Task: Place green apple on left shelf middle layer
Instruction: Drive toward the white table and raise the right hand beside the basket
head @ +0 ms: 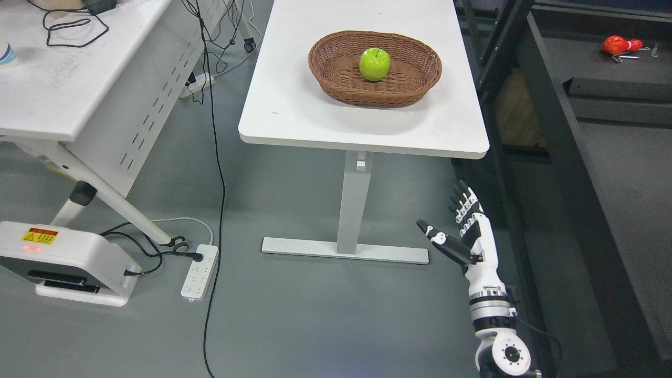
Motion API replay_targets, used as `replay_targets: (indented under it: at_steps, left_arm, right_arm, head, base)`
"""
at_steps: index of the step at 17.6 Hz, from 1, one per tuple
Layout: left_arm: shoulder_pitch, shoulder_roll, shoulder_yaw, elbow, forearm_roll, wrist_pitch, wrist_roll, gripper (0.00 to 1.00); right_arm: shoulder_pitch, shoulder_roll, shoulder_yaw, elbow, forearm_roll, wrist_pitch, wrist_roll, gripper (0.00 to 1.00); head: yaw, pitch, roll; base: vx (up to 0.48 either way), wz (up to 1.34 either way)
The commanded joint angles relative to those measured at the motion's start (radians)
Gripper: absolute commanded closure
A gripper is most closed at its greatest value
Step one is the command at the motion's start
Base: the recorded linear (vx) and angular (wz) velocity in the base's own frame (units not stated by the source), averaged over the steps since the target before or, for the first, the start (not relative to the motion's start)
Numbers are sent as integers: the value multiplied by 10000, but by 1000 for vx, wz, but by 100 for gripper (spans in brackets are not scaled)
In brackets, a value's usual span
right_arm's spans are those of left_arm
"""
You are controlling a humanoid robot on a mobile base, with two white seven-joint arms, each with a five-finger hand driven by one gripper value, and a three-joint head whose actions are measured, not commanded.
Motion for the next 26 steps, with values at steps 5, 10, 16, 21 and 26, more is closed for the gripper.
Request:
replay_targets:
  at_steps: [5,10,16,21,26]
  left_arm:
    - [-215,175,0,0,-4,-6,-8,0]
    - [-215,175,0,0,-4,-6,-8,0]
    - [-215,175,0,0,-4,-6,-8,0]
    - [-215,175,0,0,-4,-6,-8,0]
    - [-215,175,0,0,11,-6,-8,0]
  right_arm:
    - [21,-175,-51,30,-168,30,50,0]
    - [-254,-175,-496,31,409,-489,96,1]
    - [-1068,-2699,-878,-275,7885,-921,-256,1]
    - [-1114,-2670,-1523,-859,6999,-1320,-135,0]
    - [-1451,-2746,-1847,-859,6473,-1289,-58,0]
  head:
    - [0,0,0]
    - [0,0,0]
    - [0,0,0]
    - [0,0,0]
    - [0,0,0]
  base:
    - [0,0]
    - [0,0]
    - [43,-22]
    - [112,-31]
    - [190,81]
